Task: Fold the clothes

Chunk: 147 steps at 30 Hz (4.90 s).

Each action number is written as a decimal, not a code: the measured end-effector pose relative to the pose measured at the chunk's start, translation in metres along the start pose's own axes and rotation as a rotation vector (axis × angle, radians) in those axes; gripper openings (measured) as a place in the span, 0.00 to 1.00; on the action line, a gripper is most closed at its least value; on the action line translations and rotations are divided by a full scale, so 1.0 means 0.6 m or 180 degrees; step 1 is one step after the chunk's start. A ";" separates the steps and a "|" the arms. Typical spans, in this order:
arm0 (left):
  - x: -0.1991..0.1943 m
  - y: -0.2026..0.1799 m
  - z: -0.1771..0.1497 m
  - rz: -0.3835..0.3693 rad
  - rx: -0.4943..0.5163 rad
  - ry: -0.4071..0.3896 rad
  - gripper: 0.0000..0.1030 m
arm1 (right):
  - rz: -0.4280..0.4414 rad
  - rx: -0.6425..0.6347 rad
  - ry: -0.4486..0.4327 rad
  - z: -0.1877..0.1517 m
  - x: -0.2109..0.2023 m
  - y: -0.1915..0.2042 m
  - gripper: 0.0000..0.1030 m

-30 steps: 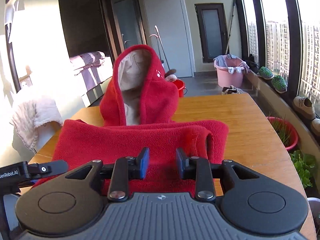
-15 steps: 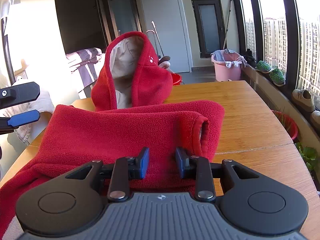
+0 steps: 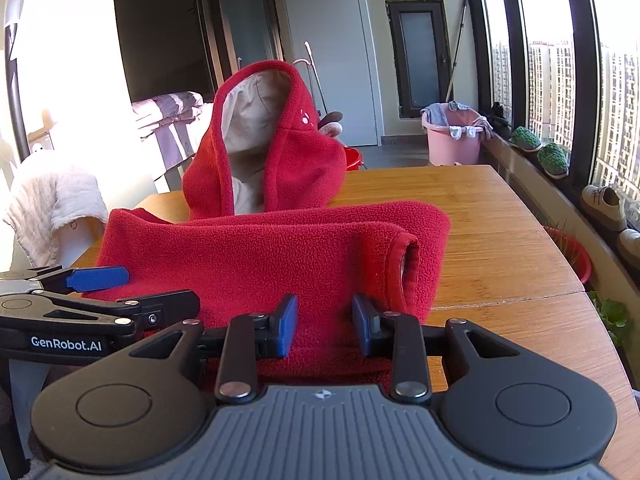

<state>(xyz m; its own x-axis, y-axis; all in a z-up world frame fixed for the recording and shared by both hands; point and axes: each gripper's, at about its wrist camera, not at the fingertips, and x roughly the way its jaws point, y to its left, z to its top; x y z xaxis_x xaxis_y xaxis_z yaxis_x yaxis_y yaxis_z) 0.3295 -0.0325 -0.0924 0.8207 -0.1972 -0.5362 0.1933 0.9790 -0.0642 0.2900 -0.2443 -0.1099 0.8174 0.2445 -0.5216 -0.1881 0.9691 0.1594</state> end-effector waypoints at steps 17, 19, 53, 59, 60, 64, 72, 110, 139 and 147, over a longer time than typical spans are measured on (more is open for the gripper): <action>0.005 -0.017 -0.002 0.0111 0.0147 0.0020 1.00 | -0.0053 -0.0092 -0.0002 -0.002 0.001 0.010 0.33; 0.005 -0.017 -0.002 0.0111 0.0148 0.0020 1.00 | -0.0070 -0.0116 0.0000 -0.002 0.002 0.011 0.33; 0.005 -0.019 0.000 0.0113 0.0146 0.0023 1.00 | -0.0051 -0.0143 -0.0016 -0.003 0.003 0.014 0.39; 0.004 -0.019 0.000 0.0112 0.0146 0.0023 1.00 | -0.0056 -0.0154 -0.0013 -0.002 0.003 0.015 0.39; 0.004 -0.020 0.000 0.0112 0.0146 0.0023 1.00 | -0.0054 -0.0151 -0.0014 -0.002 0.003 0.015 0.39; 0.004 -0.020 0.000 0.0112 0.0146 0.0023 1.00 | -0.0050 -0.0151 -0.0016 -0.002 0.003 0.014 0.39; 0.015 -0.018 0.003 0.0082 0.0120 0.0022 1.00 | -0.0072 -0.0124 -0.0021 -0.003 0.002 0.016 0.40; 0.012 -0.012 0.009 0.0027 0.0096 0.0041 1.00 | -0.0888 -0.0165 0.0055 0.051 0.114 0.053 1.00; 0.012 -0.011 0.009 0.0027 0.0095 0.0041 1.00 | -0.0875 -0.0140 0.0056 0.050 0.112 0.051 1.00; 0.012 -0.011 0.009 0.0027 0.0095 0.0040 1.00 | -0.0875 -0.0140 0.0056 0.050 0.112 0.051 1.00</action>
<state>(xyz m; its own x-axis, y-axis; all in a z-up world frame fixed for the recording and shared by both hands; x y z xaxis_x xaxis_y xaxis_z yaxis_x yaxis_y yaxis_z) 0.3370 -0.0407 -0.0912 0.8155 -0.1881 -0.5473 0.2025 0.9787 -0.0346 0.3555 -0.1992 -0.1150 0.8315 -0.0278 -0.5549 0.0156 0.9995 -0.0266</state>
